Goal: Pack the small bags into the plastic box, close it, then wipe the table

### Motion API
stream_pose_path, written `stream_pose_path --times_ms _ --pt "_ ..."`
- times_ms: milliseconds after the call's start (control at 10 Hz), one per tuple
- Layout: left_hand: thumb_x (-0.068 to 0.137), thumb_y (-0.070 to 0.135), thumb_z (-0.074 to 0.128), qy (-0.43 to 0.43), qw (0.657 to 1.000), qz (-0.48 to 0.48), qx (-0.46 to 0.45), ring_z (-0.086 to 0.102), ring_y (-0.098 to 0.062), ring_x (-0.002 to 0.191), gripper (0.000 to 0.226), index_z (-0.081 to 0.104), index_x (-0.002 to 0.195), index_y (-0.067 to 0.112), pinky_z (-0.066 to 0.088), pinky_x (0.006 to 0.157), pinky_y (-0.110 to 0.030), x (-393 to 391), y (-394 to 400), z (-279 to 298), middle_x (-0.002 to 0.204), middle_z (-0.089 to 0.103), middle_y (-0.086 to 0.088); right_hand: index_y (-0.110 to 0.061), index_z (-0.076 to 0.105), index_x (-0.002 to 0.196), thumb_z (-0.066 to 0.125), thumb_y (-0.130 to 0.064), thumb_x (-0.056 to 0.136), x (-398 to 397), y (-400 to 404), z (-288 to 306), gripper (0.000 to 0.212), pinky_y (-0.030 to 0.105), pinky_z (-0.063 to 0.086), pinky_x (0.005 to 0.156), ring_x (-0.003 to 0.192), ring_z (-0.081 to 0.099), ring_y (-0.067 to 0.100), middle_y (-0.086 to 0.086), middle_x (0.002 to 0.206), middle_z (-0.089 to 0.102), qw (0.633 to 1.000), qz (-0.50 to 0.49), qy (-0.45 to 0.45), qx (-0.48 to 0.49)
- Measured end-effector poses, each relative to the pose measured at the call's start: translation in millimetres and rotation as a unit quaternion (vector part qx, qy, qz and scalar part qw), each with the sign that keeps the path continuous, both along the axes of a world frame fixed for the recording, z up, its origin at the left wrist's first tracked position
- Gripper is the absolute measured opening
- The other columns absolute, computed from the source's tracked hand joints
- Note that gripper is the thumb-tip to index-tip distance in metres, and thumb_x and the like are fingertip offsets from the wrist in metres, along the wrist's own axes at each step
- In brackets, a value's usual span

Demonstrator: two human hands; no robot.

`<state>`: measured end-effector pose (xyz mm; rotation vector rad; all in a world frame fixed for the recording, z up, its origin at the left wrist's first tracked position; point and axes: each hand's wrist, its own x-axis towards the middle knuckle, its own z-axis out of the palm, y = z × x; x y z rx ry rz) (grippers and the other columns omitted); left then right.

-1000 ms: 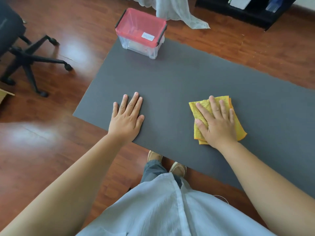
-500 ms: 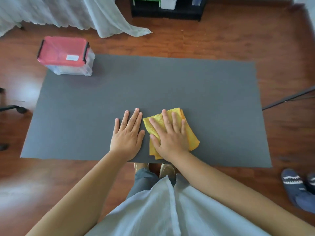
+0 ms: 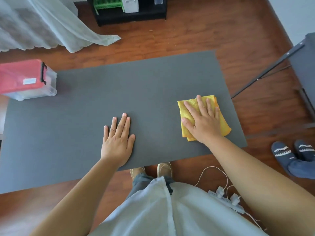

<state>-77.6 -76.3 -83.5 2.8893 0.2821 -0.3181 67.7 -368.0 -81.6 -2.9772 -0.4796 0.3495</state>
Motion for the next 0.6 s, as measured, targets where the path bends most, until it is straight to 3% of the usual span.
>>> stream_pose_path --times_ms 200,500,600 --pt "0.098 0.049 0.008 0.0 1.0 -0.019 0.006 -0.006 -0.022 0.147 0.062 0.002 0.154 0.023 0.0 0.117 -0.046 11.2 -12.6 -0.7 0.158 -0.012 0.014 -0.057 -0.002 0.145 0.014 -0.082 0.081 -16.2 -30.1 1.5 0.07 0.058 0.003 0.116 0.148 -0.007 0.029 -0.006 0.162 -0.01 1.0 -0.01 -0.002 -0.015" --pt "0.096 0.05 0.005 0.016 1.0 -0.022 0.009 -0.009 -0.02 0.147 0.063 -0.001 0.154 0.024 -0.003 0.117 -0.045 12.0 -12.9 2.1 0.157 -0.015 0.015 -0.06 -0.014 0.141 0.007 -0.092 0.072 -15.4 -35.3 6.2 0.079 0.058 -0.003 0.115 0.146 -0.015 0.027 -0.008 0.16 -0.02 0.999 0.0 0.034 -0.025" --pt "0.096 0.05 0.007 0.005 1.0 -0.015 -0.005 -0.008 -0.02 0.148 0.063 0.0 0.154 0.024 -0.003 0.117 -0.045 11.9 -14.8 2.7 0.157 -0.015 0.016 -0.055 -0.003 0.145 0.008 -0.086 0.077 -11.9 -34.2 29.0 0.075 0.061 -0.004 0.113 0.147 -0.014 0.028 -0.004 0.162 -0.015 0.998 -0.006 0.045 0.054"
